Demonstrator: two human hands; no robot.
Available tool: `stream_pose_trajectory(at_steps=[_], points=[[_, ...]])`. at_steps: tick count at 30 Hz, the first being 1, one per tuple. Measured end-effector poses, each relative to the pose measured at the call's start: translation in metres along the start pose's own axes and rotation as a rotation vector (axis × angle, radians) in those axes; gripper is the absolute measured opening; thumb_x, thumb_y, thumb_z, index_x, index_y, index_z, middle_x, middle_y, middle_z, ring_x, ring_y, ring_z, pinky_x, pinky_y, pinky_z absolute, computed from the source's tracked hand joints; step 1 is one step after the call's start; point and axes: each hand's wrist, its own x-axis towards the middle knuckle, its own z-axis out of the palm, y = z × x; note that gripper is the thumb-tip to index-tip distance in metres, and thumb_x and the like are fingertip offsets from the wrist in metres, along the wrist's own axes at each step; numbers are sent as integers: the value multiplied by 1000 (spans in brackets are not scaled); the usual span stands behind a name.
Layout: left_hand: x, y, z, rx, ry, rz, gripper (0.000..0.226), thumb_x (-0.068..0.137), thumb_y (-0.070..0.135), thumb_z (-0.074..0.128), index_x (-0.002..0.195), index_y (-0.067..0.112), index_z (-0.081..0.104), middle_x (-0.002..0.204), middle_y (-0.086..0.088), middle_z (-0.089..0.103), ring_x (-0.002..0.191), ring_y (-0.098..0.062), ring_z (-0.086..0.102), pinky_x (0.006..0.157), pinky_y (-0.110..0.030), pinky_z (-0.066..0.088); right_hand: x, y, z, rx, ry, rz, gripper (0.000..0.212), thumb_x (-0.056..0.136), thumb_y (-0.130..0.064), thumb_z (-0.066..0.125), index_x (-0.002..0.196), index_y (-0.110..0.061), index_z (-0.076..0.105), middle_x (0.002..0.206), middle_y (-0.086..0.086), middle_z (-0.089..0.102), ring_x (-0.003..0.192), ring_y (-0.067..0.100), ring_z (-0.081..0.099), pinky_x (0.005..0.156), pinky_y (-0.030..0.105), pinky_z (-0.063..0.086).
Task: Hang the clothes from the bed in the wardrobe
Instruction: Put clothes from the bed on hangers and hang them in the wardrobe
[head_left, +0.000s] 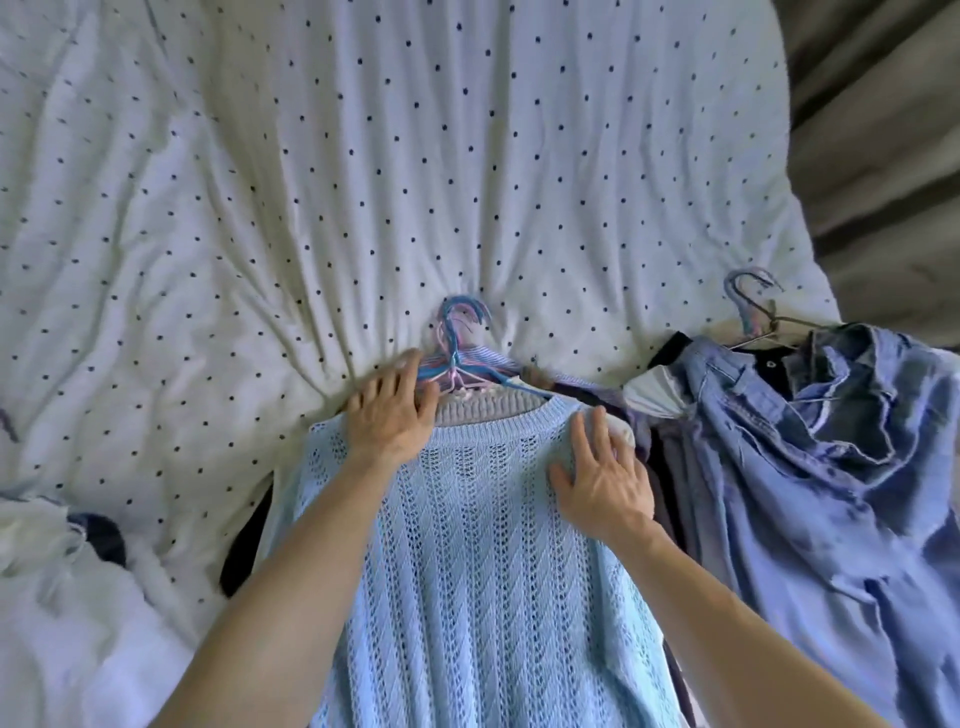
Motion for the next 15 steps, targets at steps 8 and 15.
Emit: stream_pose_trajectory(at_steps=[8,15], points=[[-58,6,-42,102,-112,24,70,99,49,37,159,21,14,163,-5,25,146,-27,31,117,-44,30,-72,11,-70,202,-2,-109,55,102,-36,43,154,-21,33,160,7,32,149,23,25,119,33,21],[-180,68,-96,139,-238,134,57,99,44,39,153,27,32,158,1,35,143,-24,34,114,-47,32,-208,76,-97,289,126,-136,49,102,-40,43,149,-29,43,159,0,36,151,17,21,120,31,20]])
